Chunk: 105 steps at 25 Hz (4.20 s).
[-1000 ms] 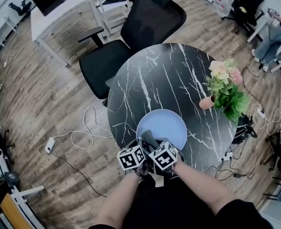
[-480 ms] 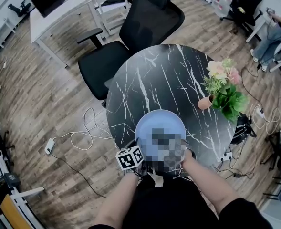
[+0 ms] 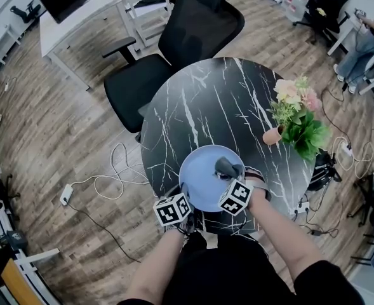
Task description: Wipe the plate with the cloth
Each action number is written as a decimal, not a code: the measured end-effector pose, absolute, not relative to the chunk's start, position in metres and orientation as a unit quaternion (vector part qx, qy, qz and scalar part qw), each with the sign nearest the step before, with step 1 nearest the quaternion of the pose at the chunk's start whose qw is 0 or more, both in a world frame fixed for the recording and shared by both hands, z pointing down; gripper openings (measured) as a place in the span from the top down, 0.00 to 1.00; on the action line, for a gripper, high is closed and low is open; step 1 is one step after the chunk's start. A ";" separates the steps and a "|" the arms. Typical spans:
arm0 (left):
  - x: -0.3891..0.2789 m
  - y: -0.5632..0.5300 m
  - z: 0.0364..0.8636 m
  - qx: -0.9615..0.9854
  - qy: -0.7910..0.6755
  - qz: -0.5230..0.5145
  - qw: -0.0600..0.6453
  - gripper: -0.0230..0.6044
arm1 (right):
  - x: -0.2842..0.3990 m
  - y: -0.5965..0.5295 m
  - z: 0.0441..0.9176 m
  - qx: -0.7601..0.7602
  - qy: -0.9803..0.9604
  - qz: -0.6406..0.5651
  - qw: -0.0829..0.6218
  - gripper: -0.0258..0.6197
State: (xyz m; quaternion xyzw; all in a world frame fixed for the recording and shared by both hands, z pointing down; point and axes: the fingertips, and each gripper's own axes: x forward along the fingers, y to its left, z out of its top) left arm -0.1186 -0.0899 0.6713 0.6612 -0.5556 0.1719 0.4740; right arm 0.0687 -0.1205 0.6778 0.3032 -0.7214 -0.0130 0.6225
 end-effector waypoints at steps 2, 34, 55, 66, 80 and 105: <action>-0.119 -0.089 0.671 0.660 -0.557 0.173 0.474 0.91 | 0.068 -0.123 0.678 0.293 -0.715 -0.044 0.633 0.79; -0.118 -0.088 0.671 0.650 -0.568 0.161 0.477 0.90 | -0.044 -0.062 0.667 0.308 -0.792 0.311 0.426 0.78; -0.119 -0.091 0.668 0.663 -0.558 0.167 0.471 0.91 | 0.060 -0.071 0.676 0.256 -0.745 0.034 0.616 0.78; -0.117 -0.089 0.671 0.669 -0.550 0.177 0.468 0.90 | 0.077 -0.128 0.674 0.306 -0.721 -0.029 0.621 0.78; -0.118 -0.098 0.658 0.707 -0.526 0.190 0.432 0.88 | 0.072 -0.165 0.629 0.467 -0.786 0.142 0.379 0.78; -0.169 -0.061 0.458 0.844 -0.484 0.080 0.217 0.93 | 0.025 -0.062 0.436 0.506 -0.844 0.088 0.153 0.79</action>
